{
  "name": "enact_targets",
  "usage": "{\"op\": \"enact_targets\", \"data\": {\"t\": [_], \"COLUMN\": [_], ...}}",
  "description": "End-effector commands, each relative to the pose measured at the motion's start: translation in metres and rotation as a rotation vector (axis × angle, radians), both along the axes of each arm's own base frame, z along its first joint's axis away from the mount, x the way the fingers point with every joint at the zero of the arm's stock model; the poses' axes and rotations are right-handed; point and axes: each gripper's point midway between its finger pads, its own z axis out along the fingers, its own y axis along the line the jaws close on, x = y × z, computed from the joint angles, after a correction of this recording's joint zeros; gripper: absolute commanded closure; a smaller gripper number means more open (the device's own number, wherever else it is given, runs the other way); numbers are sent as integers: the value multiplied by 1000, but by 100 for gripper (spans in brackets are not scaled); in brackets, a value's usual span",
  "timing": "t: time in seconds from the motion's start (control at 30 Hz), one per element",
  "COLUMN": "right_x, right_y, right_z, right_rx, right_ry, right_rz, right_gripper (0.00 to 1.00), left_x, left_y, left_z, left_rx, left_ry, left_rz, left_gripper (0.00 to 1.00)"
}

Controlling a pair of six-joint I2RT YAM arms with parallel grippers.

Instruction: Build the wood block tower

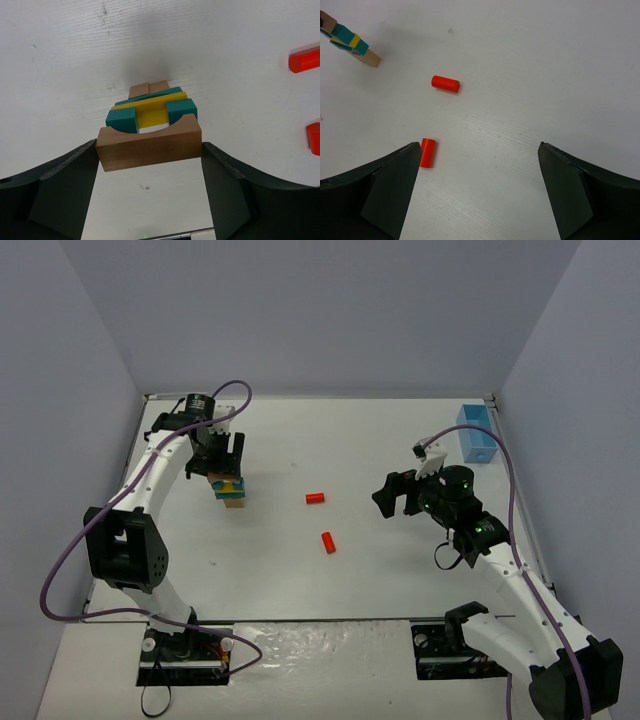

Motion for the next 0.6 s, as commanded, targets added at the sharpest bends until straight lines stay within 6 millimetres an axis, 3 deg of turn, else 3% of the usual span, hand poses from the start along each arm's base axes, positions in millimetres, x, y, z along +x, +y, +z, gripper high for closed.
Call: {"op": "enact_targets", "data": {"t": [0.0, 0.57], "right_x": [12, 12], "right_y": [2, 4], "right_z": [28, 26], "right_rx": [24, 24], "right_ry": [-90, -82], "right_rz": [-6, 3], "right_gripper": [0, 0], "left_x": [15, 16], "left_y": [-3, -4], "left_z": [25, 24], "left_rx": [-31, -35], "left_ry": [-89, -84], "left_rz": [3, 2], "left_gripper": [100, 100]}}
